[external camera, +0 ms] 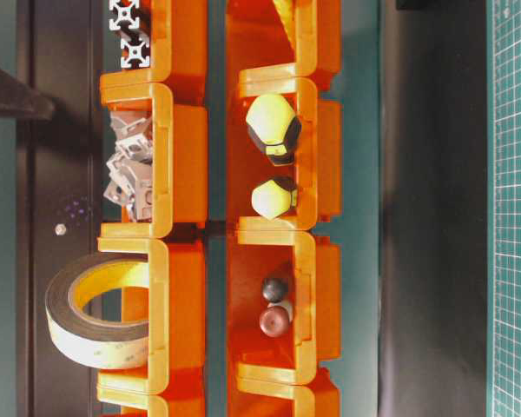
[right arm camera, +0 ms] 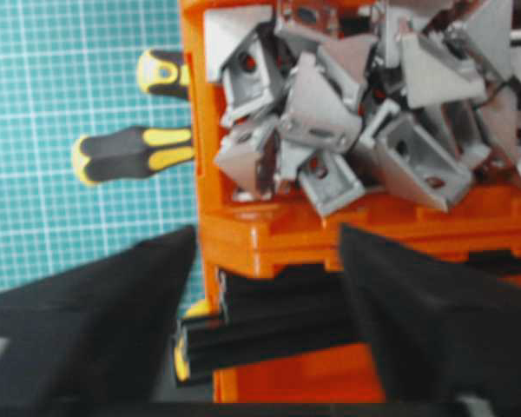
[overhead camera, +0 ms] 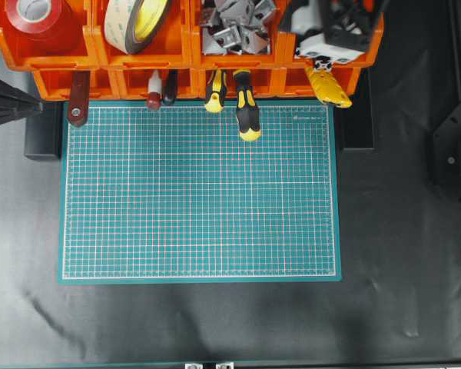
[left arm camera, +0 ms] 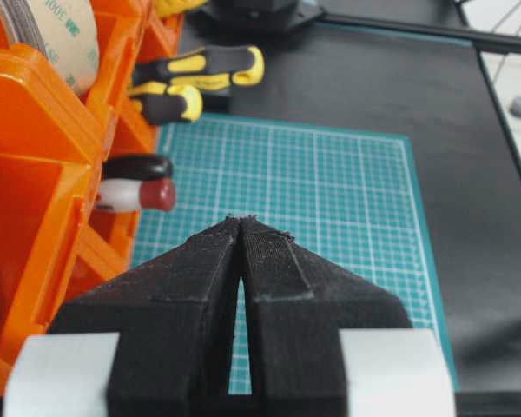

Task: Pick corner brachets from container rack with right arm.
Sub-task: 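Move the right gripper up over the bin of grey corner brackets, then lower the open right gripper into the bracket bin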

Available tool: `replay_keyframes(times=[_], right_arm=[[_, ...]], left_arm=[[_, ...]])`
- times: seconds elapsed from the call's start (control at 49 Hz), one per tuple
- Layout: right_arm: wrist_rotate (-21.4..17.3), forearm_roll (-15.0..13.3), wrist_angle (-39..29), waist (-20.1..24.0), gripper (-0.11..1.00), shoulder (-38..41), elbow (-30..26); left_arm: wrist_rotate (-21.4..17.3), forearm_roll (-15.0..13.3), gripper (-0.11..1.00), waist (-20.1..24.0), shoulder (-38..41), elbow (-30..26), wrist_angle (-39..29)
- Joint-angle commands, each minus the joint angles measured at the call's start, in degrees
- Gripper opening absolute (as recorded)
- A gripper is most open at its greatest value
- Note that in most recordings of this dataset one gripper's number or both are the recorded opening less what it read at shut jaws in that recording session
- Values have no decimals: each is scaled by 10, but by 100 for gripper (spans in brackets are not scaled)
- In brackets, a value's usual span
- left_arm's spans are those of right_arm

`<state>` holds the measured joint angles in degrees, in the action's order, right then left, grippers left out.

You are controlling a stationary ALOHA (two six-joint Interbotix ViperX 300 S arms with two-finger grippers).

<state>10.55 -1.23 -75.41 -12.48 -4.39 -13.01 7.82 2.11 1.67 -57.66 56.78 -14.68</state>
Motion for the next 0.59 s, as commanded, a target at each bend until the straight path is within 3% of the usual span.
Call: replay_keyframes(times=[0.0, 0.082, 0.572], right_arm=[[6, -1, 3, -2, 77, 4, -18], [4, -1, 4, -6, 86, 12, -18], [-15, -1, 4, -25, 86, 69, -61]], left_arm=[[1, 2, 0, 1, 2, -19, 2], [2, 1, 0, 0, 2, -18, 2], [3, 2, 0, -1, 1, -18, 2]])
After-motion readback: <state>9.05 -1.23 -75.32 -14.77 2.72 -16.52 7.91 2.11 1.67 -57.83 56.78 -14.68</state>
